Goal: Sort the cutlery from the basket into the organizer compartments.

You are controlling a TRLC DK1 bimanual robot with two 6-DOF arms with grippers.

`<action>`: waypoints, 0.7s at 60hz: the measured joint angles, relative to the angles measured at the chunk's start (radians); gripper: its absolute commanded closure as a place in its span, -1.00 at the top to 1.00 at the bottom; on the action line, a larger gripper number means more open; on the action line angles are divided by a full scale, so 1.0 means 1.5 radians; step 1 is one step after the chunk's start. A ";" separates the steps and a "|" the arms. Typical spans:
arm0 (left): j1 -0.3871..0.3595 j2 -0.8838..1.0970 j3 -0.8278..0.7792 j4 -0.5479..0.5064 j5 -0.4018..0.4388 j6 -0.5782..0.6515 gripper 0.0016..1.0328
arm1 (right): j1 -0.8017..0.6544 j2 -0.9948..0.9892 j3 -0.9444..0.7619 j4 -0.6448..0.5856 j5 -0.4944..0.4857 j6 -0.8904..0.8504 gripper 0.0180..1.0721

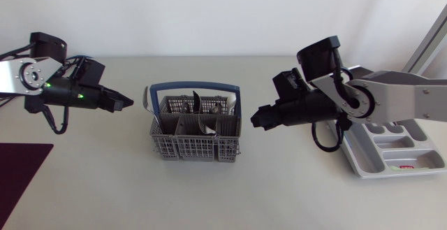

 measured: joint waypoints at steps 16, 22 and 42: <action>-0.077 -0.128 0.001 -0.151 -0.087 -0.041 -0.39 | -0.008 -0.045 -0.007 -0.012 0.002 -0.009 0.11; -0.126 -0.157 0.010 -0.187 -0.142 -0.066 -0.34 | -0.008 -0.054 -0.007 -0.021 0.002 -0.012 0.12; -0.223 -0.169 0.031 -0.175 -0.314 -0.128 -0.28 | 0.009 -0.075 -0.008 -0.026 0.051 -0.014 0.20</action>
